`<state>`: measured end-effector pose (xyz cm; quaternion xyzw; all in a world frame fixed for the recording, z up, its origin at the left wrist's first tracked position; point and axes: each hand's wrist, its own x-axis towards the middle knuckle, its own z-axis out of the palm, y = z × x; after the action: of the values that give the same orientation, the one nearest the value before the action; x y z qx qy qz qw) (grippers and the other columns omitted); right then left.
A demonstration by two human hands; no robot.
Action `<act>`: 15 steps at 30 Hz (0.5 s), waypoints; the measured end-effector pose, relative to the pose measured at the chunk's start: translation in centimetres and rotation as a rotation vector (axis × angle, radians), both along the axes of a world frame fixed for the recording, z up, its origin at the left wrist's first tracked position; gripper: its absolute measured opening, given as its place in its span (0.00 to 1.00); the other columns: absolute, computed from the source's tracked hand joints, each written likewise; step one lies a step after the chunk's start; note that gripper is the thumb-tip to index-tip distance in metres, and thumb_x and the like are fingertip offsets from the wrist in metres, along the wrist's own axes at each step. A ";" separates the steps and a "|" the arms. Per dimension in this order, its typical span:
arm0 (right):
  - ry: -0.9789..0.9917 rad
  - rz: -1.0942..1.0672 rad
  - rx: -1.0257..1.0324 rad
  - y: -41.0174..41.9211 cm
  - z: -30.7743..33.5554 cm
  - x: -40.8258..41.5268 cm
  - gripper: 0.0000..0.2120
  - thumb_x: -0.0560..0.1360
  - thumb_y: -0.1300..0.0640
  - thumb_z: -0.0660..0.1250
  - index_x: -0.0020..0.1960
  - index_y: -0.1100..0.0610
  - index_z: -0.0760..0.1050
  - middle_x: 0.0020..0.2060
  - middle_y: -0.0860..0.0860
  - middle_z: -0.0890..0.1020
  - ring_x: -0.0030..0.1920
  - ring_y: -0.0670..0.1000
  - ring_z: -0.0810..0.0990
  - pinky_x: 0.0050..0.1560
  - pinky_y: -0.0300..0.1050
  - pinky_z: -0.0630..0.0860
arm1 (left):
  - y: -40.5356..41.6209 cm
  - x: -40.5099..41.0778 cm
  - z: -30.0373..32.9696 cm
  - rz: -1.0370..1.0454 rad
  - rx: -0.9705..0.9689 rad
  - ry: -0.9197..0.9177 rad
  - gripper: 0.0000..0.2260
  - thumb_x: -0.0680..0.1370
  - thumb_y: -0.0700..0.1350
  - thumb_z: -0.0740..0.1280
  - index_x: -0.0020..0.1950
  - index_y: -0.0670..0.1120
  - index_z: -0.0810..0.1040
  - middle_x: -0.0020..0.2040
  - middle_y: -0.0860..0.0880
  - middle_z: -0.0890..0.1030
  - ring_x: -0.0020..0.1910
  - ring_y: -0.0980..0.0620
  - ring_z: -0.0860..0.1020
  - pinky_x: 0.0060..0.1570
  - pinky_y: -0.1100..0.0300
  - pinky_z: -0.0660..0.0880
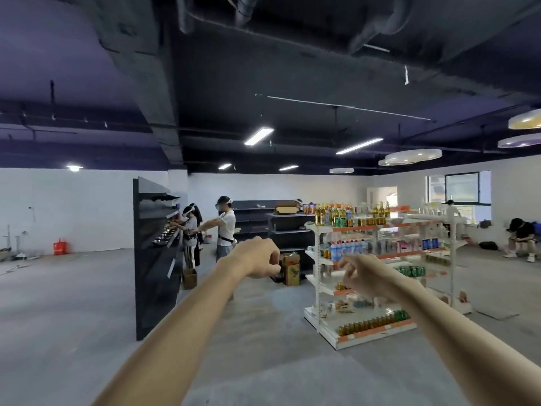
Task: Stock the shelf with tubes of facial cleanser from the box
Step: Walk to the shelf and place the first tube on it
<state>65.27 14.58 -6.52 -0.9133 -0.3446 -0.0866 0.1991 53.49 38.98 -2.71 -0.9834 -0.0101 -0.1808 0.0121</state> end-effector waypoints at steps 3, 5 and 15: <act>-0.015 0.017 -0.017 3.4 -0.1 4.9 0.13 0.76 0.56 0.66 0.60 0.52 0.74 0.50 0.47 0.83 0.47 0.46 0.81 0.52 0.47 0.81 | 2.9 4.8 -0.5 0.012 0.038 0.012 0.07 0.75 0.53 0.67 0.47 0.52 0.81 0.47 0.52 0.81 0.45 0.53 0.79 0.47 0.53 0.79; -0.026 0.026 -0.027 5.9 -0.3 8.1 0.11 0.77 0.56 0.66 0.59 0.52 0.74 0.49 0.47 0.83 0.47 0.46 0.81 0.52 0.48 0.81 | 5.2 8.1 -1.0 0.020 0.029 0.019 0.07 0.75 0.52 0.67 0.48 0.52 0.81 0.47 0.53 0.82 0.45 0.54 0.79 0.43 0.57 0.76; -0.070 0.031 -0.084 21.0 -1.6 25.7 0.14 0.77 0.56 0.67 0.62 0.53 0.74 0.52 0.48 0.83 0.50 0.47 0.81 0.54 0.47 0.80 | 20.4 26.2 -3.8 0.027 0.037 0.063 0.07 0.75 0.52 0.67 0.48 0.52 0.81 0.48 0.53 0.82 0.45 0.54 0.78 0.46 0.56 0.77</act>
<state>91.02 35.57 -8.10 -0.9119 -0.3688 -0.1009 0.1494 79.71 59.36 -6.51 -0.9879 -0.0197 -0.1499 0.0329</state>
